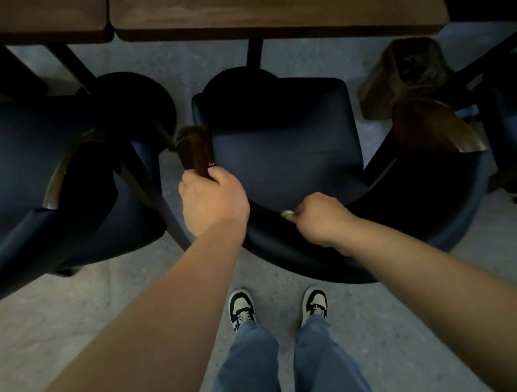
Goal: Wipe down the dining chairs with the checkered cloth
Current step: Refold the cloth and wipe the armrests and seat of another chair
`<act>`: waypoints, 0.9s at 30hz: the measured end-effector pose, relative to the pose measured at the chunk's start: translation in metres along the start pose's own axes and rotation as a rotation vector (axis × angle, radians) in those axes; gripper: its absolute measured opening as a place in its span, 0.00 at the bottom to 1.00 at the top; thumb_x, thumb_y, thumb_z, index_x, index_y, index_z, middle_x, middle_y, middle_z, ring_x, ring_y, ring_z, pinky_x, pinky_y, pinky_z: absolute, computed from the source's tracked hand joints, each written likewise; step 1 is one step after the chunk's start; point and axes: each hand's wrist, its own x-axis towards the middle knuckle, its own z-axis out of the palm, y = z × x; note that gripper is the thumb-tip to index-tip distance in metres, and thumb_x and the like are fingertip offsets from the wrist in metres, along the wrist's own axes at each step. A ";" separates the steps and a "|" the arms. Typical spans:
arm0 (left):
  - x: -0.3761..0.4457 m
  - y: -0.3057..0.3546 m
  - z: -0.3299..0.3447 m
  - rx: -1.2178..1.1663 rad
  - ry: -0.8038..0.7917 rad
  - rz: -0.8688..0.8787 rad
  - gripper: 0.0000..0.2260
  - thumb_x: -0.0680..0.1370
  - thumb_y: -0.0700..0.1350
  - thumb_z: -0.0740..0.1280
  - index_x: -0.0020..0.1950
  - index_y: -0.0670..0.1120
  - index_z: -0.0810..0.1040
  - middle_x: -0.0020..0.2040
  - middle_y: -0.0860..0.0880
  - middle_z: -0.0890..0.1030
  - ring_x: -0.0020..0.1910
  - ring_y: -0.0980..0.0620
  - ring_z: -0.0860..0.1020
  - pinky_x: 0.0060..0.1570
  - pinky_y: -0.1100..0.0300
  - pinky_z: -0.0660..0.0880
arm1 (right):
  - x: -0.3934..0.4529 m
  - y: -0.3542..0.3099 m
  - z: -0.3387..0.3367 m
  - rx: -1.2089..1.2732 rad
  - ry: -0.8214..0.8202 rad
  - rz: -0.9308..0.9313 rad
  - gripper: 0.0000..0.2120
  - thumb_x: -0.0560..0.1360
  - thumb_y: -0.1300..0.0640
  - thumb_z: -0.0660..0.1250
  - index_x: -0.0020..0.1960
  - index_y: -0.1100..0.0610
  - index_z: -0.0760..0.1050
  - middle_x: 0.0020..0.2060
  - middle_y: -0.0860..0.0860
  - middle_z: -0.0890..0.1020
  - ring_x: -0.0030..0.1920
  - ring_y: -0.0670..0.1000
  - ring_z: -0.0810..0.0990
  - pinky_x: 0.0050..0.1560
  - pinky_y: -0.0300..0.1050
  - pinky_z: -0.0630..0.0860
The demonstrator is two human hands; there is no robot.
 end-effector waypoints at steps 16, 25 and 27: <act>0.002 -0.005 0.001 -0.080 -0.004 0.064 0.23 0.80 0.51 0.58 0.74 0.46 0.65 0.67 0.44 0.73 0.62 0.40 0.74 0.60 0.50 0.70 | -0.037 -0.043 0.033 0.159 0.378 -0.402 0.14 0.72 0.63 0.57 0.50 0.55 0.79 0.43 0.53 0.79 0.41 0.55 0.74 0.39 0.44 0.65; 0.018 -0.047 0.003 -0.284 -0.194 0.712 0.18 0.79 0.52 0.53 0.54 0.58 0.83 0.76 0.54 0.65 0.78 0.58 0.51 0.66 0.68 0.50 | -0.031 -0.034 0.043 0.101 0.519 -0.561 0.14 0.74 0.57 0.59 0.55 0.51 0.79 0.45 0.52 0.80 0.40 0.54 0.76 0.39 0.45 0.74; 0.025 -0.051 0.004 -0.344 -0.219 0.832 0.18 0.76 0.53 0.54 0.42 0.61 0.84 0.65 0.59 0.77 0.76 0.59 0.55 0.63 0.70 0.53 | -0.032 -0.033 0.045 0.073 0.554 -0.600 0.11 0.75 0.56 0.59 0.53 0.51 0.79 0.38 0.49 0.76 0.35 0.50 0.75 0.31 0.42 0.68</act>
